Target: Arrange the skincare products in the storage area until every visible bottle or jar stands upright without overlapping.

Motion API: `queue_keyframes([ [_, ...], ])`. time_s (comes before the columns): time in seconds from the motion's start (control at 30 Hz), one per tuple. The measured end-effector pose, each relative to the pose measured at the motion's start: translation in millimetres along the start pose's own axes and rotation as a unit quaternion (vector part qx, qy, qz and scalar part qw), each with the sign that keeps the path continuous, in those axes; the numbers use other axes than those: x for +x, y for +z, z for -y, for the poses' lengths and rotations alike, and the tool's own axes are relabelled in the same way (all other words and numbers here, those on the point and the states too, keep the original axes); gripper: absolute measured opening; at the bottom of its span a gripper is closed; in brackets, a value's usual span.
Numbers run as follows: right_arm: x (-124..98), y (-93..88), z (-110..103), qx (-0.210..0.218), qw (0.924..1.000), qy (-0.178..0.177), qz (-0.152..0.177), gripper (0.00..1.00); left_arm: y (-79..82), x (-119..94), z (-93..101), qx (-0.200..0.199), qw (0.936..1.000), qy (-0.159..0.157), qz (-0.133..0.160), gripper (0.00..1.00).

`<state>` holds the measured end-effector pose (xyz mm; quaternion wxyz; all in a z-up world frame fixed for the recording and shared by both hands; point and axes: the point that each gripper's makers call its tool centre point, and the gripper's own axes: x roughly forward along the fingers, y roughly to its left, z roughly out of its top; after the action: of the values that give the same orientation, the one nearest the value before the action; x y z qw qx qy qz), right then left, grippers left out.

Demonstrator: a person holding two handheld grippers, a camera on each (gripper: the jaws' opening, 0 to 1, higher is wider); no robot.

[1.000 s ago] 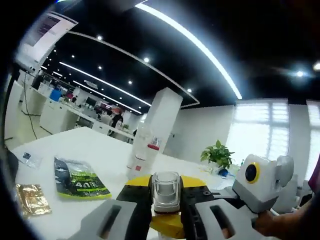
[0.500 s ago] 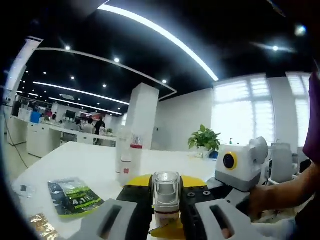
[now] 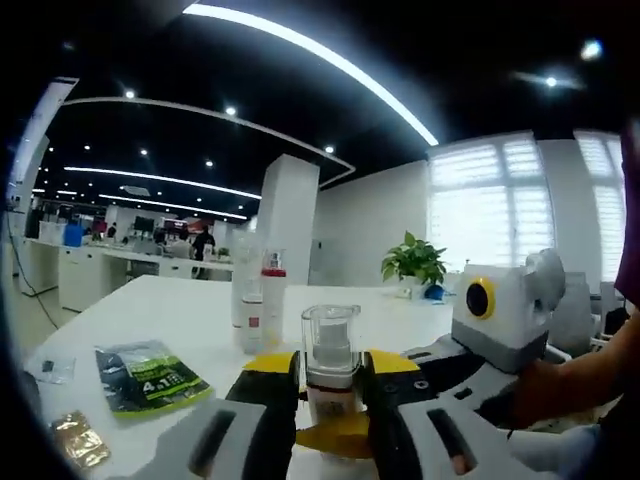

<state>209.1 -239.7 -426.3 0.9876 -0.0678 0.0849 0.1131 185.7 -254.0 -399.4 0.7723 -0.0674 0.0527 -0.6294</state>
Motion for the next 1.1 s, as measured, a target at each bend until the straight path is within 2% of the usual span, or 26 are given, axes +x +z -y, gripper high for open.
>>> queue_keyframes([
  [0.03, 0, 0.0, -1, 0.001, 1.0, 0.0, 0.001, 0.22, -3.2, 0, -0.2, -0.004, 1.0, 0.0, -0.003, 0.23],
  [0.07, 0, -0.7, -2, 0.002, 1.0, -0.005, 0.001, 0.22, 0.6, 1, 1.3, -0.017, 0.9998, -0.006, 0.012, 0.23],
  [0.17, 0, -0.3, -1, -0.001, 1.0, 0.0, 0.0, 0.22, -0.1, -1, -1.9, -0.015, 0.9997, -0.016, 0.007, 0.22],
  [0.3, -2, -1.4, -2, -0.003, 0.9992, 0.04, 0.0, 0.23, -1.7, -1, 2.3, -0.008, 0.9981, -0.06, -0.011, 0.21],
  [0.4, -4, -3.2, -6, 0.006, 0.9965, 0.083, -0.005, 0.23, -2.5, -3, 4.6, -0.026, 0.9938, -0.104, -0.028, 0.21],
  [0.47, -5, -3.9, -8, 0.014, 0.9943, 0.105, -0.007, 0.23, -2.2, -5, 4.6, -0.03, 0.9919, -0.118, -0.035, 0.21],
  [0.67, -9, -4.9, -9, -0.002, 0.9914, 0.13, -0.014, 0.23, -3.5, -8, 11.3, -0.038, 0.9858, -0.155, -0.05, 0.2],
  [0.7, -9, -5.1, -8, -0.004, 0.9919, 0.126, -0.015, 0.22, -3.7, -8, 11.7, -0.038, 0.9858, -0.155, -0.051, 0.21],
  [0.77, -5, -5.6, -1, 0.006, 0.9959, 0.089, -0.018, 0.22, -2.8, -5, 11.6, -0.036, 0.9878, -0.142, -0.051, 0.22],
  [0.8, -5, -5.7, 0, 0.01, 0.9964, 0.083, -0.017, 0.22, -3.0, -4, 11.3, -0.035, 0.9886, -0.137, -0.052, 0.22],
  [0.9, -2, -5.9, 8, 0.026, 0.9992, 0.031, -0.007, 0.22, -2.8, 3, 7.9, -0.009, 0.9949, -0.089, -0.047, 0.24],
  [1.0, -1, -6.7, 15, 0.037, 0.9993, -0.01, -0.005, 0.22, -1.2, 6, 9.2, -0.013, 0.9965, -0.073, -0.037, 0.24],
  [1.03, -1, -6.9, 17, 0.049, 0.9983, -0.032, -0.001, 0.22, 0.3, 8, 6.7, -0.016, 0.9978, -0.057, -0.03, 0.24],
  [1.1, -2, -7.1, 17, 0.057, 0.997, -0.053, 0.003, 0.22, -0.4, 9, 8.2, -0.01, 0.9981, -0.055, -0.026, 0.24],
])
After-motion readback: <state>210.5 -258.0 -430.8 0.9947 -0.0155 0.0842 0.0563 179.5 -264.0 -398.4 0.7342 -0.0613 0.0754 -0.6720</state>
